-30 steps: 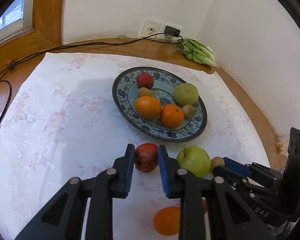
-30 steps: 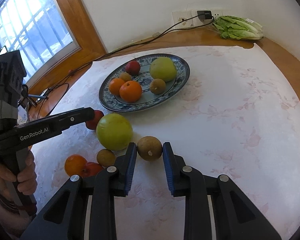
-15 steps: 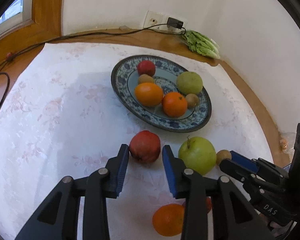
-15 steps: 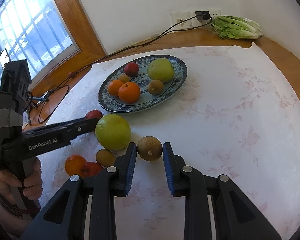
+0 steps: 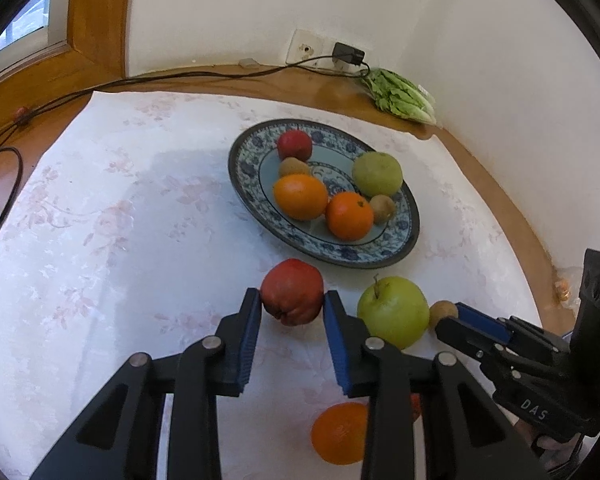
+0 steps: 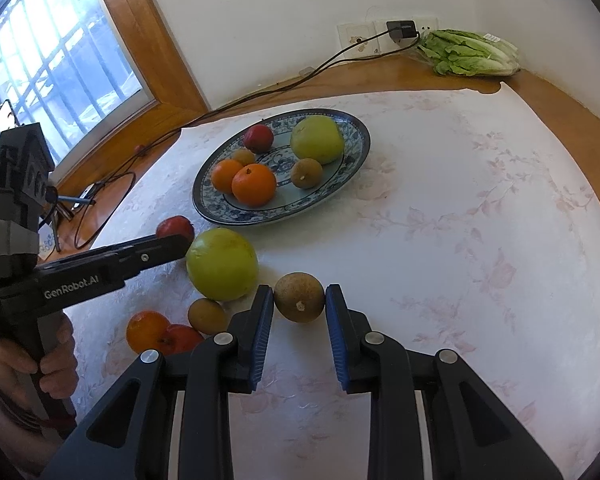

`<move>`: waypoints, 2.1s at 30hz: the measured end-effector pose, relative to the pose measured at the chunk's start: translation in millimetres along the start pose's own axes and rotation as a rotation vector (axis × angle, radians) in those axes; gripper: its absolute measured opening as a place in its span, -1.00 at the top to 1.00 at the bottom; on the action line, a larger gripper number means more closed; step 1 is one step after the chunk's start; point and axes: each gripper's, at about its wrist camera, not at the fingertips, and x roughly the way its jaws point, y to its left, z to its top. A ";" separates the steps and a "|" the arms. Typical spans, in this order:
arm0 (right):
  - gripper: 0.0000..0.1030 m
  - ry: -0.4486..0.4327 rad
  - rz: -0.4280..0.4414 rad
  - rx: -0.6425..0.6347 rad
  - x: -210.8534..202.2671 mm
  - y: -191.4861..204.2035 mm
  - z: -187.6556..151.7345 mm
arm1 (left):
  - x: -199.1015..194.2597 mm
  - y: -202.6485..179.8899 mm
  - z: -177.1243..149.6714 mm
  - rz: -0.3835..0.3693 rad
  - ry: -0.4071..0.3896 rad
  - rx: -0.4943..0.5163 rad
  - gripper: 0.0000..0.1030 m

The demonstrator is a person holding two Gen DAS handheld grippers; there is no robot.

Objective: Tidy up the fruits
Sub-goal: 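Carry the red apple and brown kiwi with both tools onto the plate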

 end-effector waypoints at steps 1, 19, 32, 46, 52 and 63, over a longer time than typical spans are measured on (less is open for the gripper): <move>0.45 -0.001 -0.001 0.000 -0.3 0.1 0.1 | -1.9 1.4 0.7 0.001 -0.005 -0.004 0.36; 0.45 -0.030 -0.012 -0.043 -13.1 6.2 26.4 | 0.2 1.2 41.3 0.041 -0.032 0.038 0.36; 0.45 -0.021 -0.001 -0.061 4.3 15.9 47.5 | 27.8 5.7 61.4 0.079 -0.017 0.074 0.36; 0.45 -0.035 -0.045 -0.048 13.5 1.7 62.2 | 42.8 11.3 76.8 0.085 -0.019 0.087 0.36; 0.45 -0.042 -0.080 -0.067 22.9 -2.8 74.0 | 46.1 9.8 80.1 0.099 -0.022 0.105 0.36; 0.45 -0.042 -0.107 -0.086 44.1 -7.0 81.3 | 52.2 8.6 83.3 0.119 -0.026 0.136 0.34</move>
